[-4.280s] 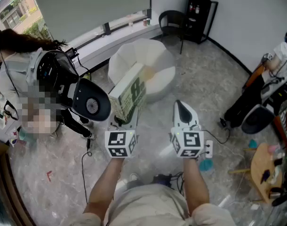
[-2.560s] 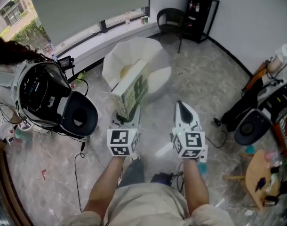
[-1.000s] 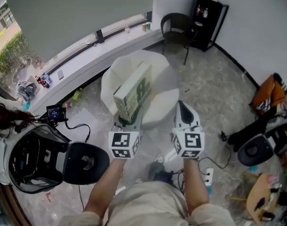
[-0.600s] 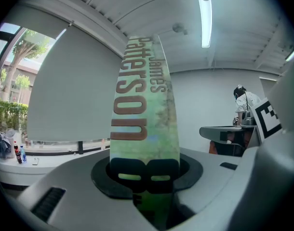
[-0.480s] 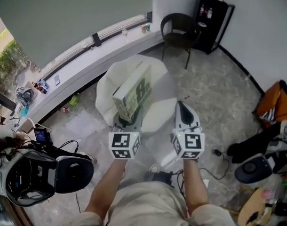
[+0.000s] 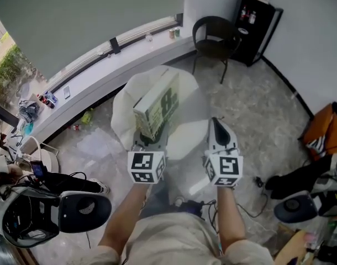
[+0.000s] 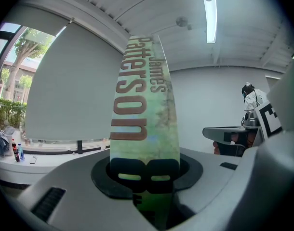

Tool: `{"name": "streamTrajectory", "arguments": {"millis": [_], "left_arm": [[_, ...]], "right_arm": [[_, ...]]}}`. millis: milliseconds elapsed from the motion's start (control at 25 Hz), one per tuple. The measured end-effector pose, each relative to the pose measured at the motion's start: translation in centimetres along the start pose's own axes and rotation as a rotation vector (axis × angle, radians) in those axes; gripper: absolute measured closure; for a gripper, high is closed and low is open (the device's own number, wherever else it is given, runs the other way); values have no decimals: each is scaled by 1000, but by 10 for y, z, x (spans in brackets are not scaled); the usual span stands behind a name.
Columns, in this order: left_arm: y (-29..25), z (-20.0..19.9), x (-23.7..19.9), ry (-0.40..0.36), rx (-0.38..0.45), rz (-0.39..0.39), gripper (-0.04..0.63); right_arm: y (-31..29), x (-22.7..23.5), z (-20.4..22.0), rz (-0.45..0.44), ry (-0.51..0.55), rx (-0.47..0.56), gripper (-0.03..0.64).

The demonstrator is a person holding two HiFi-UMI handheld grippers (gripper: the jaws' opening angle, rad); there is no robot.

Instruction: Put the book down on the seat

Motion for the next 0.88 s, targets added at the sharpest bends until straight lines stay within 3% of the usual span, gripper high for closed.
{"name": "streamTrajectory", "arguments": {"millis": [600,880], "left_arm": [[-87,8,-47,47,-14,35,425],[-141,13,-110,81,-57,69,425]], "right_arm": [[-96,15,16,17,16,-31,618],[-175,-11,16,26,27,-74,618]]}}
Point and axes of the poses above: the fingertips, and each gripper's own axes: y backward along the fingers, x to its right, z out of its underside, the point moved 1 cm from there along y, backward along the fingers, and after that the axes turned 1 degree about -x, right-handed, at the moved point
